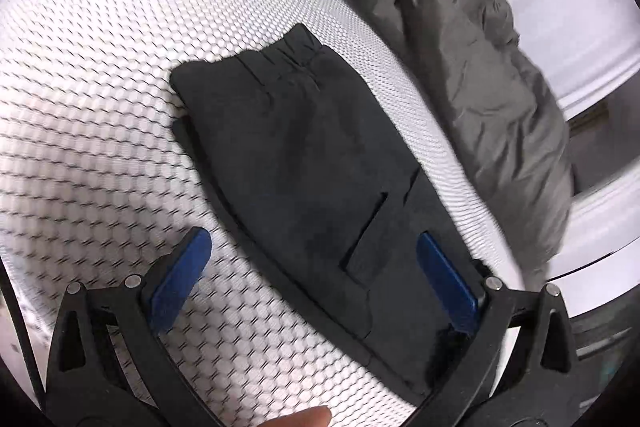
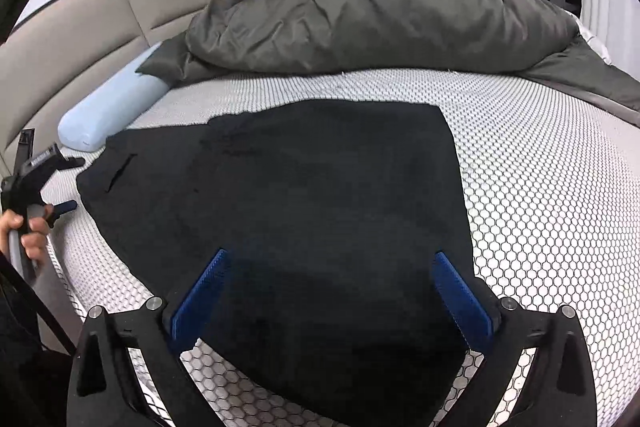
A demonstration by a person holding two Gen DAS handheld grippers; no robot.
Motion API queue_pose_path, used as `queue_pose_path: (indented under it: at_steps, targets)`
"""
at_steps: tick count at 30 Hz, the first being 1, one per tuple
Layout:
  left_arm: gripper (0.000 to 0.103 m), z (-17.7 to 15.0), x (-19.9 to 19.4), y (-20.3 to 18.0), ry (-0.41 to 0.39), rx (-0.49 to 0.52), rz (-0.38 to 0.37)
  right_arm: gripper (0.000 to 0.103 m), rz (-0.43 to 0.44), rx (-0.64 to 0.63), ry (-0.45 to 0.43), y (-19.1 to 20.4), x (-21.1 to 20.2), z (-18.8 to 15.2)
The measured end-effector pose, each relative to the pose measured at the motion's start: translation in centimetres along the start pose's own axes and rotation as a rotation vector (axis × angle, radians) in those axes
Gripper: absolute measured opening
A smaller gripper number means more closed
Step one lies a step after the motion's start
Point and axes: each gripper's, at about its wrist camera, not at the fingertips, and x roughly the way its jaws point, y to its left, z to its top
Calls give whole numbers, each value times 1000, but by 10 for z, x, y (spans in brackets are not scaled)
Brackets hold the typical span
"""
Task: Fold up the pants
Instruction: 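Release the hem and smooth the folded pants with both open grippers, then grasp the gathered waistband end of the black pants with the right gripper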
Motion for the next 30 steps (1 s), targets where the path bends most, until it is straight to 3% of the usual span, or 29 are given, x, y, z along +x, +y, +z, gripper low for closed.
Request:
queue_pose_path:
  at_steps: [2,4,5,7,10,14,18,21,23,25,27,30]
  targets:
    - [84,5,12,4,2,-42,-13,102,3,-6,-3,0,0,1]
    - [61,12,23,8,-3,-89,0,102,8,-12,-10,1,-1,2]
    - [55,16,29,9,-4,-100,8,102,7,-18,-15,2,-3,1]
    - [24,20,37,6,-22,-93,50,102,-3,-38,-25,4,-4,0]
    - [7,16,34,-20,-119,-6,88,102,-7,-47,-26,3,-5,-1]
    - [3,-6,-8,-79,-282,195,62,102,-25,-25,-26,-7,-7,-4]
    - [3,-40,-37,-154,-339,361,-47,102,-39,-6,-28,-17,-8,-5]
    - [3,-91,-45,-225,-321,546,-155,102,-49,16,-39,-26,-10,-3]
    - [4,-135,-35,-267,-244,658,-241,102,-60,35,-47,-33,-13,-3]
    - [7,-176,-15,-295,-147,756,-275,102,-79,56,-54,-43,-14,-4]
    - [18,-221,17,-317,28,859,-305,102,-98,84,-51,-54,-15,-6]
    - [27,-263,52,-318,240,915,-318,102,-123,135,-33,-76,-14,-13]
